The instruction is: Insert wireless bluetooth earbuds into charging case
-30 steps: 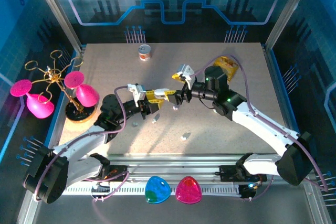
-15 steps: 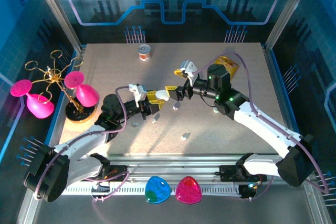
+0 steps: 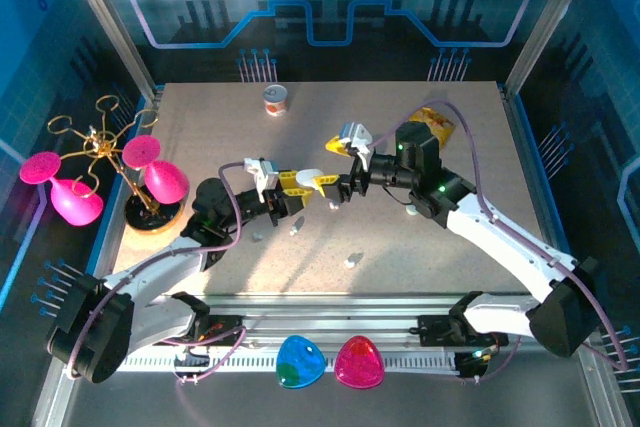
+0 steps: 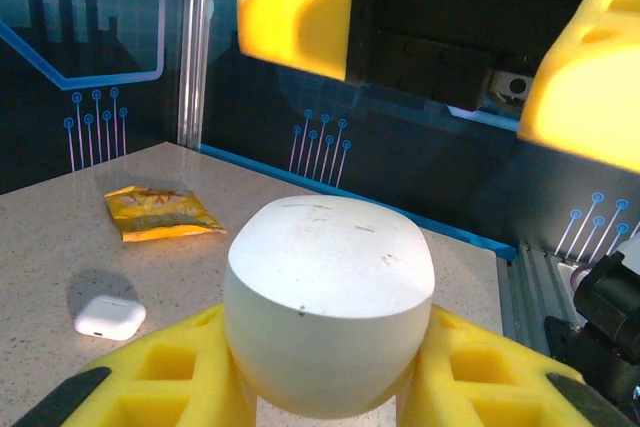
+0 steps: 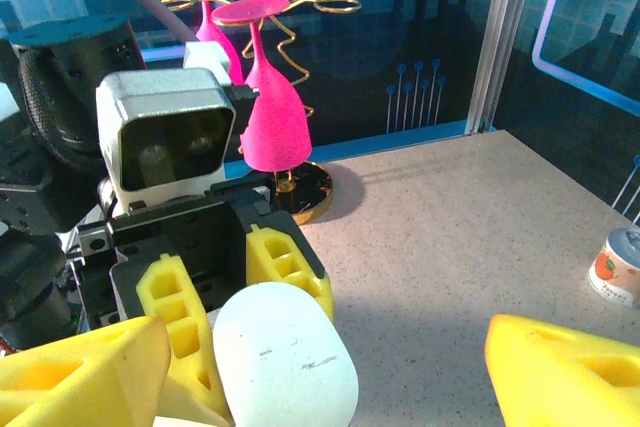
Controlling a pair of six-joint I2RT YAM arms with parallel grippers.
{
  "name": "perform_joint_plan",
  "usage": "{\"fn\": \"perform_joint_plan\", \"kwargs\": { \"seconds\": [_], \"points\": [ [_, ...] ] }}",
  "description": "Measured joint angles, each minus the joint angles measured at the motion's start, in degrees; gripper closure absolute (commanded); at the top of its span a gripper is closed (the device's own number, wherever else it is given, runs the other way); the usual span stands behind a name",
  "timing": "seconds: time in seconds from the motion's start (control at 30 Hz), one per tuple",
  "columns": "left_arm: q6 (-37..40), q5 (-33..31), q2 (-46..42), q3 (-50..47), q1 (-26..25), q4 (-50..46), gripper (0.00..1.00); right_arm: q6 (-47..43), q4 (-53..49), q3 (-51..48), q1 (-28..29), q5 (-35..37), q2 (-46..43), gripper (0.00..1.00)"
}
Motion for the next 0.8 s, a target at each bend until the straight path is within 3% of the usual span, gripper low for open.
{"fn": "perform_joint_plan", "kwargs": {
  "seconds": [0.8],
  "points": [
    [-0.83, -0.92, -0.09, 0.0, 0.81, -1.4, 0.74, 2.86, 0.55, 0.33, -1.01, 2.05, 4.79, 0.22]
  ]
}}
